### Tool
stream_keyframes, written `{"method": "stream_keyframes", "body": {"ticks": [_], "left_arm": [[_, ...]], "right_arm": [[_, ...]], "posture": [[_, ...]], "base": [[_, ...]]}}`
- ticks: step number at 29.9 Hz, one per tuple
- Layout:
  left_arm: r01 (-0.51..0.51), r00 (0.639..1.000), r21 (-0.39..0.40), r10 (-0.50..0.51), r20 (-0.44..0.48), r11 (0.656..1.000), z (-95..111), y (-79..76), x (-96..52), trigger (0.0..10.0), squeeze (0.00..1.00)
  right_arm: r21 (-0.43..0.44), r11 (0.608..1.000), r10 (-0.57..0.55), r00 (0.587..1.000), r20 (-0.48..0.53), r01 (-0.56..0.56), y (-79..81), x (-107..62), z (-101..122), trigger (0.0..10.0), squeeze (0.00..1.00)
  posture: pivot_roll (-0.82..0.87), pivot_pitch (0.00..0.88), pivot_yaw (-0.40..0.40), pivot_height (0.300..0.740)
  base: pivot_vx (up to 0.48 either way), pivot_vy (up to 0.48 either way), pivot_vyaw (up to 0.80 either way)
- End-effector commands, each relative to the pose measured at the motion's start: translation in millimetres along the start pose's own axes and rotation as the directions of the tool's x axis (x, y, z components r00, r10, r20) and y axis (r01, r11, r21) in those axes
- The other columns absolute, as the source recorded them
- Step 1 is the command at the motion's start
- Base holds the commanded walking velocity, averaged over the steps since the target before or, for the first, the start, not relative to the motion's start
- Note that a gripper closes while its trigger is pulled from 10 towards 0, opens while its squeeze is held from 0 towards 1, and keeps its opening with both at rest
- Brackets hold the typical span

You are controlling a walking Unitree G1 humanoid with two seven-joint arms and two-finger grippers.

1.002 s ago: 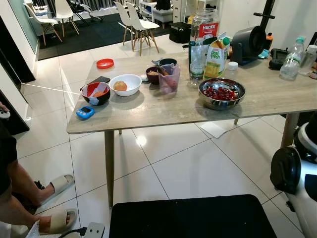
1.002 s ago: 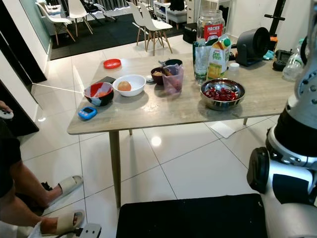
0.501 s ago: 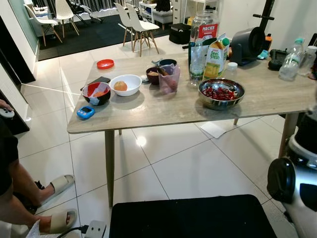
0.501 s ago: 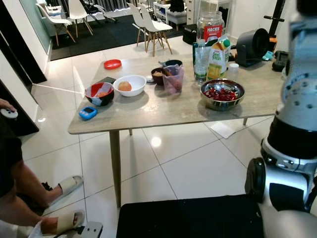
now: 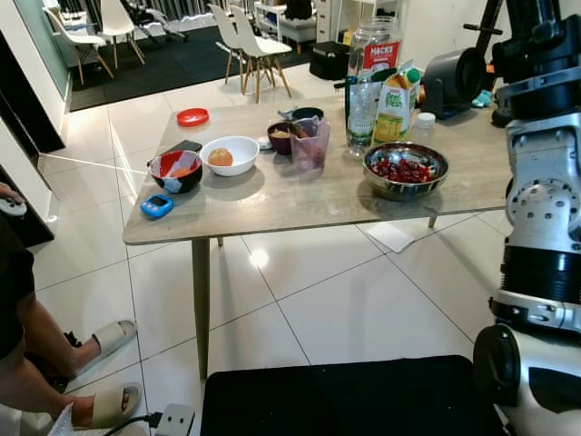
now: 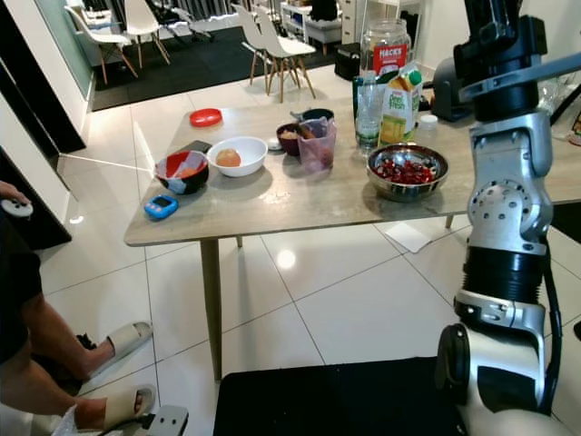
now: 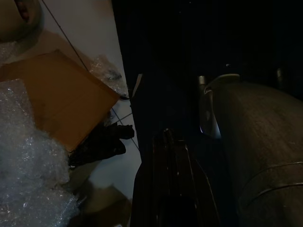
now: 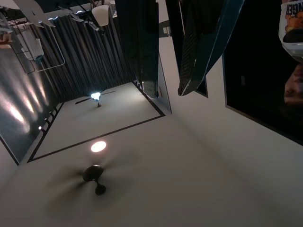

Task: Restocking fridge

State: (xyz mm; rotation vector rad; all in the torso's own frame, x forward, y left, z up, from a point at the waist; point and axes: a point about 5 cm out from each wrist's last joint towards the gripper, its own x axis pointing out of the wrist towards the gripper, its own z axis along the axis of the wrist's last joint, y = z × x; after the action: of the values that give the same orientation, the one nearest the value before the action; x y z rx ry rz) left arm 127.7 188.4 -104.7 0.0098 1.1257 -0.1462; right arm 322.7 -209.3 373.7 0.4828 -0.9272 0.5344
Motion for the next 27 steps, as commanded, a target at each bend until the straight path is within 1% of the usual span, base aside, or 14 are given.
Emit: {"method": "stream_keyframes", "body": {"ticks": [1, 11, 15, 17, 18, 19, 20, 21, 22, 23, 24, 25, 26, 27], "left_arm": [[-0.014, 1.0, 0.003, 0.014, -0.014, 1.0, -2.6, 4.7, -1.3, 10.0, 0.0], [-0.014, 1.0, 0.007, 0.015, -0.02, 1.0, -4.0, 5.3, -1.6, 10.0, 0.0], [-0.013, 1.0, 0.01, 0.013, -0.024, 1.0, -4.9, 4.3, -1.5, 10.0, 0.0], [-0.013, 1.0, 0.009, 0.013, -0.025, 1.0, -5.2, 3.8, -1.4, 10.0, 0.0], [-0.013, 1.0, 0.009, 0.013, -0.025, 1.0, -5.2, 3.8, -1.4, 10.0, 0.0], [-0.014, 1.0, 0.009, 0.014, -0.025, 1.0, -5.3, 3.3, -1.3, 10.0, 0.0], [-0.014, 1.0, 0.009, 0.014, -0.025, 1.0, -5.5, 3.1, -1.3, 10.0, 0.0], [-0.014, 1.0, 0.009, 0.014, -0.025, 1.0, -5.5, 3.1, -1.3, 10.0, 0.0], [-0.015, 1.0, 0.006, 0.015, -0.023, 1.0, -5.4, 2.9, -1.2, 10.0, 0.0], [-0.015, 1.0, 0.006, 0.015, -0.023, 1.0, -5.4, 2.9, -1.2, 10.0, 0.0], [-0.015, 1.0, 0.005, 0.015, -0.022, 1.0, -5.2, 2.8, -1.2, 10.0, 0.0], [-0.015, 1.0, 0.005, 0.015, -0.022, 1.0, -5.2, 2.8, -1.2, 10.0, 0.0], [-0.016, 1.0, 0.004, 0.016, -0.021, 1.0, -5.0, 2.9, -1.2, 10.0, 0.0], [-0.016, 1.0, 0.004, 0.016, -0.021, 1.0, -5.0, 2.9, -1.2, 10.0, 0.0]], "right_arm": [[0.0, 1.0, 0.013, 1.0, -0.001, -0.013, 1.9, 1.5, -2.2, 10.0, 0.0], [-0.005, 0.998, 0.056, 0.998, 0.034, -0.056, 8.7, 7.8, 5.2, 10.0, 0.0], [-0.031, 0.999, 0.039, 0.999, -0.014, -0.04, 2.0, 3.9, -2.5, 10.0, 0.0], [-0.098, 0.994, -0.068, 0.987, -0.146, 0.054, -22.1, -18.3, -28.1, 10.0, 0.0], [-0.098, 0.994, -0.068, 0.987, -0.146, 0.054, -22.1, -18.3, -28.1, 10.0, 0.0], [-0.124, 0.983, -0.159, 0.958, -0.237, 0.133, -39.6, -42.3, -48.4, 10.0, 0.0], [-0.142, 0.973, -0.216, 0.931, -0.295, 0.181, -49.6, -60.1, -61.1, 10.0, 0.0], [-0.142, 0.973, -0.216, 0.931, -0.295, 0.181, -49.6, -60.1, -61.1, 10.0, 0.0], [-0.149, 0.959, -0.282, 0.887, -0.367, 0.243, -59.7, -86.3, -78.0, 10.0, 0.0], [-0.149, 0.959, -0.282, 0.887, -0.367, 0.243, -59.7, -86.3, -78.0, 10.0, 0.0], [-0.164, 0.934, -0.358, 0.826, -0.435, 0.318, -68.5, -115.6, -93.5, 10.0, 0.0], [-0.164, 0.934, -0.358, 0.826, -0.435, 0.318, -68.5, -115.6, -93.5, 10.0, 0.0], [-0.192, 0.897, -0.438, 0.745, -0.502, 0.398, -75.4, -149.4, -107.8, 10.0, 0.0], [-0.192, 0.897, -0.438, 0.745, -0.502, 0.398, -75.4, -149.4, -107.8, 10.0, 0.0]], "posture": [[-0.06, 0.0, 0.076, 0.74], [-0.06, 0.0, 0.076, 0.74], [-0.06, 0.0, 0.074, 0.74], [-0.06, 0.0, 0.065, 0.74], [-0.06, 0.0, 0.065, 0.74], [-0.05, 0.0, 0.059, 0.74], [-0.05, 0.0, 0.059, 0.74], [-0.05, 0.0, 0.059, 0.74], [-0.05, 0.0, 0.055, 0.74], [-0.05, 0.0, 0.055, 0.74], [-0.05, 0.0, 0.055, 0.74], [-0.05, 0.0, 0.055, 0.74], [-0.05, 0.0, 0.052, 0.74], [-0.05, 0.0, 0.052, 0.74]], "base": [[0.0, 0.0, 0.0], [0.0, 0.0, 0.0], [0.0, 0.0, 0.0], [0.0, 0.0, 0.0], [0.0, 0.0, 0.0], [0.0, 0.0, 0.0], [0.0, 0.0, 0.0], [0.0, 0.0, 0.0], [0.0, 0.0, 0.0], [0.0, 0.0, 0.0], [0.0, 0.0, 0.0], [0.0, 0.0, 0.0], [0.0, 0.0, 0.0], [0.0, 0.0, 0.0]]}}
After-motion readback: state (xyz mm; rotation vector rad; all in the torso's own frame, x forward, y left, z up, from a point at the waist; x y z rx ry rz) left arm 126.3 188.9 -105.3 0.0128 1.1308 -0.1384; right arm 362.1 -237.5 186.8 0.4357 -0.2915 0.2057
